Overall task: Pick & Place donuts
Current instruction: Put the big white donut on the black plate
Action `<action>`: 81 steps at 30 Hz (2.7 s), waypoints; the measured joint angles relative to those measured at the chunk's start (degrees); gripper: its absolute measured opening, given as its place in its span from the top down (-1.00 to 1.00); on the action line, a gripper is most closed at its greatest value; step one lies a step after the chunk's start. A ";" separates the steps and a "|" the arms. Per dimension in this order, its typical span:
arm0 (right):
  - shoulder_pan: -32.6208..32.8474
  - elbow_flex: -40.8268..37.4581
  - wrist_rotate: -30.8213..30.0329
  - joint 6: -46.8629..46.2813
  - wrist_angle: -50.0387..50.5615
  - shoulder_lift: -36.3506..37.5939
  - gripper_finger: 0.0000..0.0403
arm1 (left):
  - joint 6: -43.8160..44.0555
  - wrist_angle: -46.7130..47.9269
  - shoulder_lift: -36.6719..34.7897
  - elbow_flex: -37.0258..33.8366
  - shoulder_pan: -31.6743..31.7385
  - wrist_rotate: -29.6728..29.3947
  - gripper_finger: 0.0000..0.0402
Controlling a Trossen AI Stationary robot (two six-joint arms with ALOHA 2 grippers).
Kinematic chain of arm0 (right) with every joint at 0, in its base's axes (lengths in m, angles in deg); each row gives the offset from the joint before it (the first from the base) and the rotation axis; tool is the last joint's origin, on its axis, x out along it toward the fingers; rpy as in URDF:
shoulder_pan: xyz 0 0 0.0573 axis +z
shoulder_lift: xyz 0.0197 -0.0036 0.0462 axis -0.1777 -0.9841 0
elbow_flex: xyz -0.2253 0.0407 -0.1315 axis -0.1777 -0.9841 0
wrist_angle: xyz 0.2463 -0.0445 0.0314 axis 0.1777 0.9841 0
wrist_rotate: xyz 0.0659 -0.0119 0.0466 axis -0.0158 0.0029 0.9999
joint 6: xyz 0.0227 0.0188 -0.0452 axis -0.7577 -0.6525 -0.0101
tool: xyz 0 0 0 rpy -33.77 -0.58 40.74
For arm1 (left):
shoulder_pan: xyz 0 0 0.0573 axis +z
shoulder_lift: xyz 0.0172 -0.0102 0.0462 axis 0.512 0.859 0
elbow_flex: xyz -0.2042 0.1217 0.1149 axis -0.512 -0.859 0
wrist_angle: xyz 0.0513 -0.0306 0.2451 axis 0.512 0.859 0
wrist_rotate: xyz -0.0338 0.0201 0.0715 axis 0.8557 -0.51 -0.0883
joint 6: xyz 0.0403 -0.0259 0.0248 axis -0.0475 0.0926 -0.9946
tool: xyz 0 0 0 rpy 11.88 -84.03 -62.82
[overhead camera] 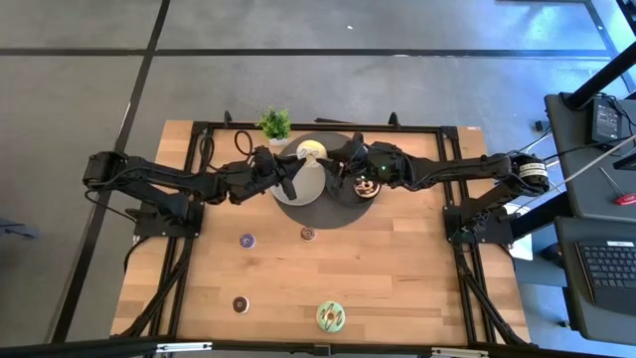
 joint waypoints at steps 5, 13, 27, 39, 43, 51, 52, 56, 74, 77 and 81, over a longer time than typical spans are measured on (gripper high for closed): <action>-0.21 0.00 -0.41 -0.83 0.35 0.11 0.50 | -0.02 1.15 -1.32 0.00 -0.02 -0.82 0.40; -3.62 0.07 7.30 -9.30 22.43 4.85 0.51 | 2.54 20.21 -12.17 0.00 0.65 -3.82 0.18; -13.18 -1.77 24.86 -12.13 36.12 -5.10 0.51 | 9.38 27.99 -17.60 0.00 1.64 1.15 0.18; -13.22 -1.77 24.23 -10.06 35.37 -10.64 0.51 | 12.48 30.00 -17.62 0.00 2.10 4.99 0.18; -13.19 -1.77 22.84 -9.60 35.42 -10.62 0.51 | 12.48 29.99 -17.62 0.00 2.10 4.94 0.17; -13.20 -1.77 22.73 -8.16 35.47 -10.62 0.42 | 12.48 29.98 -17.62 0.00 2.10 4.90 0.19; -13.25 -1.77 22.73 -8.07 35.46 -10.62 0.38 | 12.48 29.97 -17.62 0.00 2.10 4.90 0.19; -13.56 -1.77 21.91 -8.03 35.47 -10.60 0.19 | 12.48 29.99 -17.62 0.00 2.10 4.90 0.17; -14.59 6.12 11.16 -5.31 51.86 -10.45 -0.40 | 14.31 32.34 -17.62 0.00 2.10 6.78 0.17; -14.59 9.68 10.60 -3.75 55.37 -10.40 -0.41 | 16.29 33.98 -17.62 0.00 2.10 6.81 0.17; -14.57 11.37 9.11 -1.92 55.55 -10.35 -0.41 | 18.43 36.23 -17.62 0.00 2.12 6.86 0.17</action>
